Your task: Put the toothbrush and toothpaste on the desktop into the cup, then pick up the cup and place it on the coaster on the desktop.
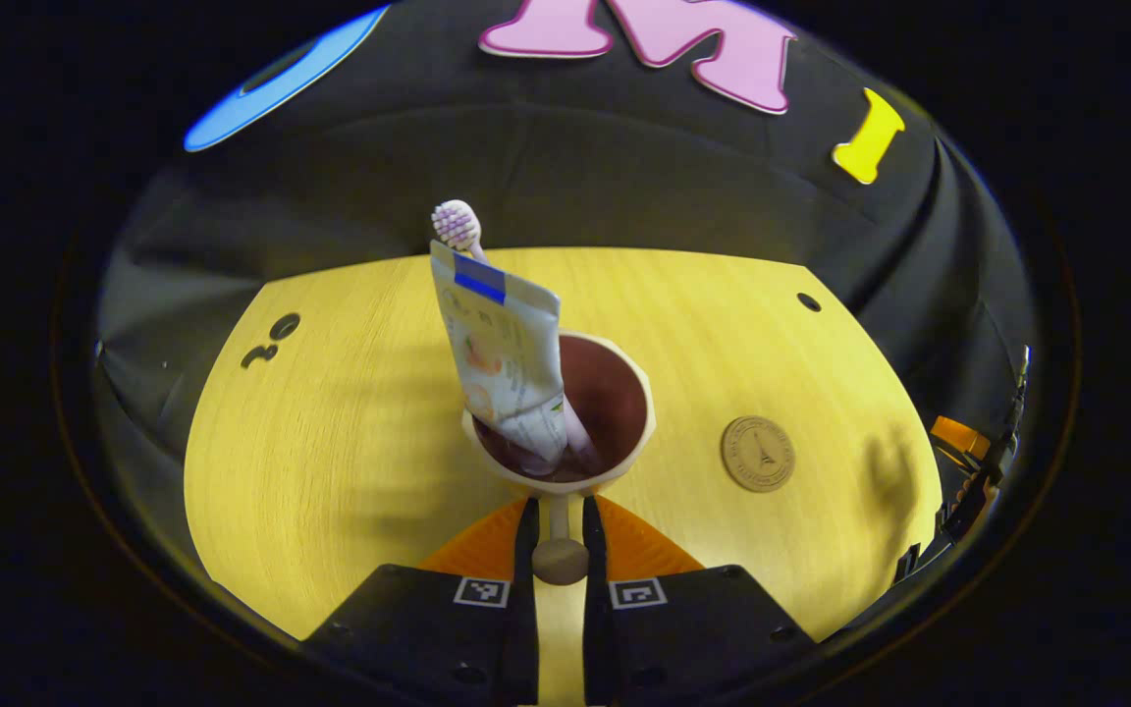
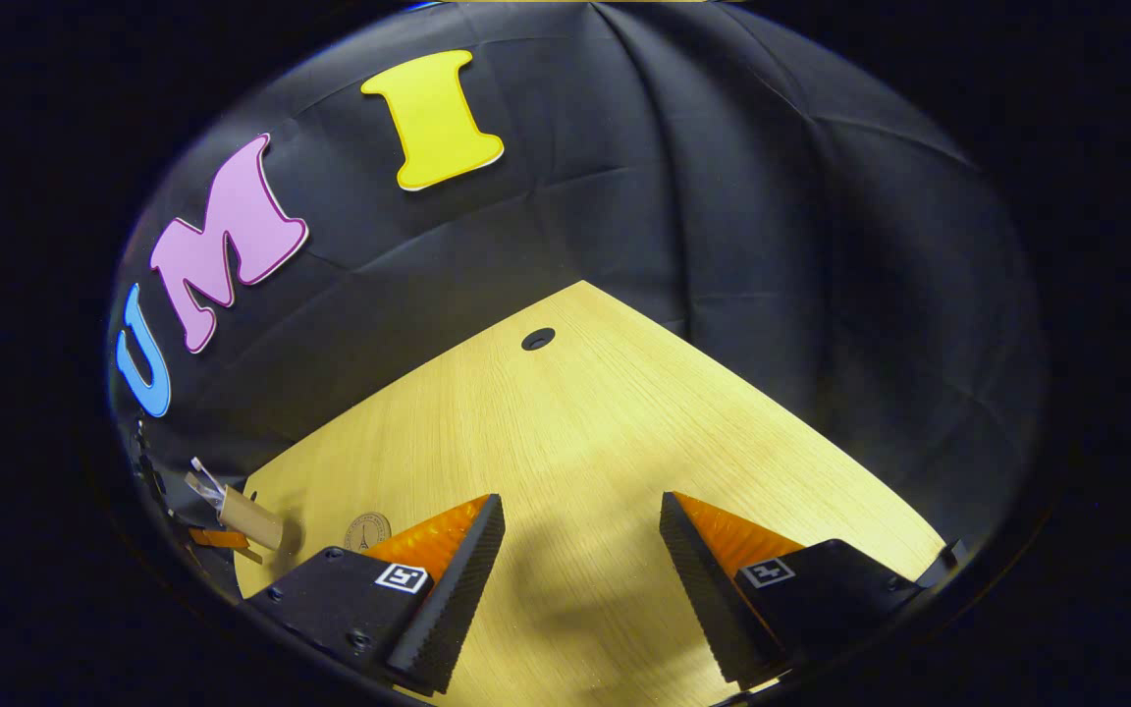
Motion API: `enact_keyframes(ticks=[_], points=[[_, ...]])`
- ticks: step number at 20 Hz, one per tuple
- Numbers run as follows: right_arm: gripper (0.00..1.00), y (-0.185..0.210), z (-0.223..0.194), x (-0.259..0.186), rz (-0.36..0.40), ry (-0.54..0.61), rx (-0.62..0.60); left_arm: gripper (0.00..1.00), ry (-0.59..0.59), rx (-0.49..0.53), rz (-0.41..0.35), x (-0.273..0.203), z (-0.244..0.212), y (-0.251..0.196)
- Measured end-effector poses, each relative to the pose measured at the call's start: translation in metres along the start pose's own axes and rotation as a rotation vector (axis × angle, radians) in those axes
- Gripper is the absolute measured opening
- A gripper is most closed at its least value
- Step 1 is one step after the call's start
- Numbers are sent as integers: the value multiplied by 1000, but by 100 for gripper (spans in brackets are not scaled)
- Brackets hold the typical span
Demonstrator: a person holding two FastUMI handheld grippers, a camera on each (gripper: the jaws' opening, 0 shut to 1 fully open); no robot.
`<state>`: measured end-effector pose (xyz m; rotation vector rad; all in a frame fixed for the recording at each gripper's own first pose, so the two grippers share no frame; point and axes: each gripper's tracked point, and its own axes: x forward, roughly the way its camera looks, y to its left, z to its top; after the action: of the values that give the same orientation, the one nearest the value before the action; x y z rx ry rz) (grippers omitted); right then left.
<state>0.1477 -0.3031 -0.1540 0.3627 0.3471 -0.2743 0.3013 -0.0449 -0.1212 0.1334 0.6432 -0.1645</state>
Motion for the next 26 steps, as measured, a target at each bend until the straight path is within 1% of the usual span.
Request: enact_keyframes(ticks=[5, 8, 11, 13, 15, 23, 24, 26], points=[[98, 0, 1, 0, 7, -3, -14, 23, -7, 98, -72, 10, 17, -63], [98, 0, 2, -1, 21, -12, -17, 22, 14, 126, -121, 22, 14, -97], [98, 2, 0, 0, 35, -8, -26, 23, 38, 180, -154, 33, 7, -124], [98, 4, -2, 0, 44, -6, -34, 23, 55, 195, -179, 38, 3, -141], [98, 7, -6, -3, 51, 0, -34, 23, 66, 220, -182, 44, 0, -152], [98, 4, -19, -6, 50, 25, 7, 23, 106, 291, -175, 51, -10, -153], [98, 2, -19, -7, 50, 25, 8, 22, 94, 303, -172, 51, -7, -154], [98, 1, -19, -9, 50, 25, 11, 23, 95, 297, -166, 50, -10, -155]])
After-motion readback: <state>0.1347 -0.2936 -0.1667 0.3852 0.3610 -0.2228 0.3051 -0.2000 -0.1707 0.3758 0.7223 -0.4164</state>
